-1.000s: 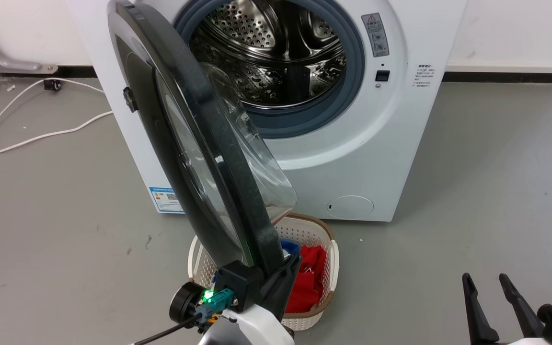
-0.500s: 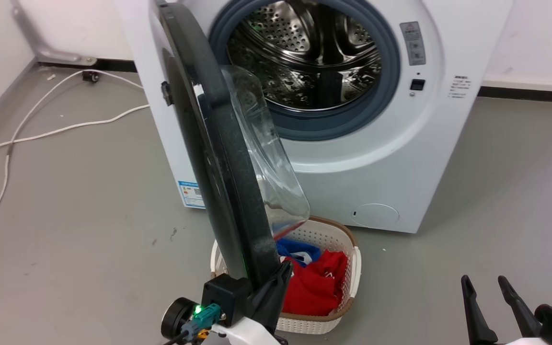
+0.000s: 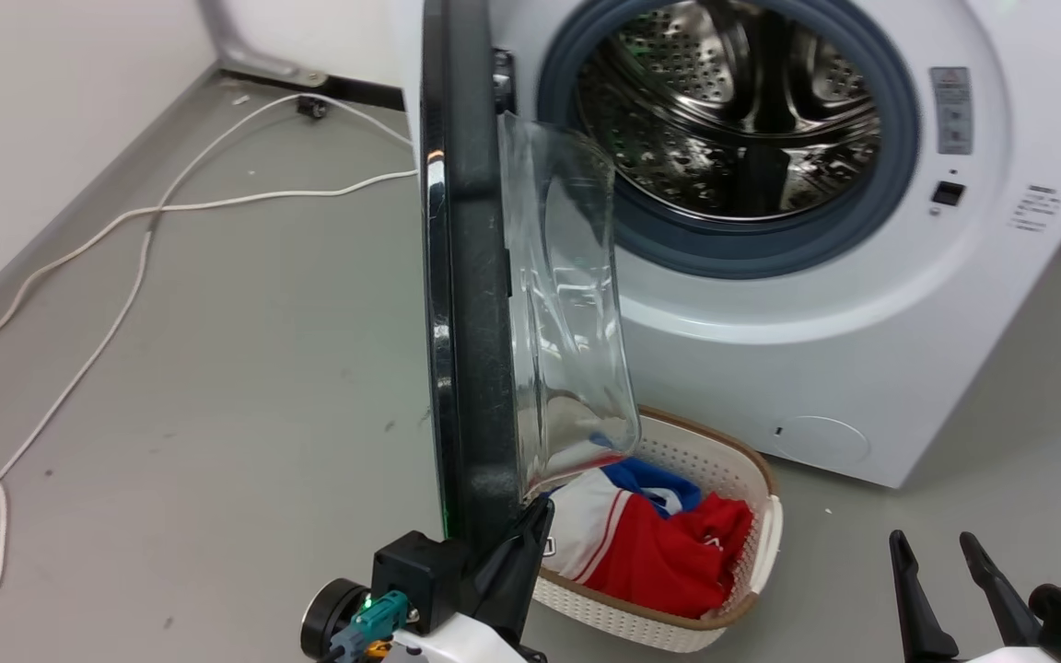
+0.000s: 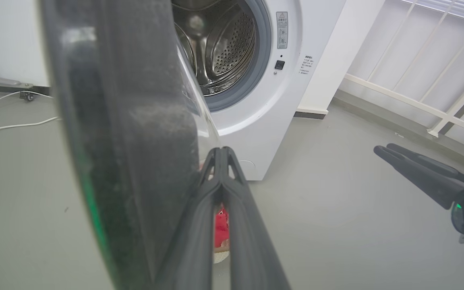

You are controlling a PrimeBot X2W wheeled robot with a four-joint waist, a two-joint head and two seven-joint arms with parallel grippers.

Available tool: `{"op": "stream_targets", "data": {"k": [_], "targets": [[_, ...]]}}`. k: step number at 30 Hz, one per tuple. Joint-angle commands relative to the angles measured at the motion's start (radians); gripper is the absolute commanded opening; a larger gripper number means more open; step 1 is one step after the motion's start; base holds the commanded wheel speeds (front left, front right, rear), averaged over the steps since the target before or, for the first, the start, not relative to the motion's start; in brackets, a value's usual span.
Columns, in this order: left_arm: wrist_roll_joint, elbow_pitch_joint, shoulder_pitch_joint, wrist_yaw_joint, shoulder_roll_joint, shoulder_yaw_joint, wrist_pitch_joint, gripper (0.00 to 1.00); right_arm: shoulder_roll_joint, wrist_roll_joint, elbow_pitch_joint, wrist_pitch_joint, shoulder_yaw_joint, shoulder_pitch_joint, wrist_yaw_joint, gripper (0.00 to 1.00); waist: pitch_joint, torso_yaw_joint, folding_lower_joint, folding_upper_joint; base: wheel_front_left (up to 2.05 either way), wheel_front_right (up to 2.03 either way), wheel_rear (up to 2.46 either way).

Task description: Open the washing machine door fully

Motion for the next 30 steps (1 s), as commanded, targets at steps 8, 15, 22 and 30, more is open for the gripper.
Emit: {"op": "stream_targets", "data": {"k": [8, 15, 22, 30], "targets": [[-0.01, 0.011, -0.003, 0.027, 0.018, 0.043, -0.017, 0.0, 0.001, 0.006, 0.019, -0.014, 0.005, -0.028, 0.0, 1.0, 0.014, 0.124, 0.0, -0.0001, 0.0, 0.0, 0.0], [-0.02, 0.032, -0.02, 0.038, 0.044, 0.09, -0.034, 0.0, 0.001, 0.002, 0.025, -0.014, 0.006, -0.043, 0.0, 1.0, 0.03, 0.168, 0.0, -0.0001, 0.0, 0.0, 0.0], [-0.045, 0.082, -0.053, 0.05, 0.082, 0.173, -0.067, 0.0, 0.001, -0.009, 0.018, 0.0, 0.013, -0.059, 0.0, 1.0, 0.065, 0.172, 0.0, -0.0001, 0.0, 0.0, 0.0], [-0.08, 0.172, -0.122, 0.058, 0.121, 0.279, -0.123, 0.0, 0.001, -0.045, -0.012, 0.035, 0.008, -0.092, 0.0, 1.0, 0.137, 0.145, 0.0, -0.0001, 0.0, 0.0, 0.0]]}}
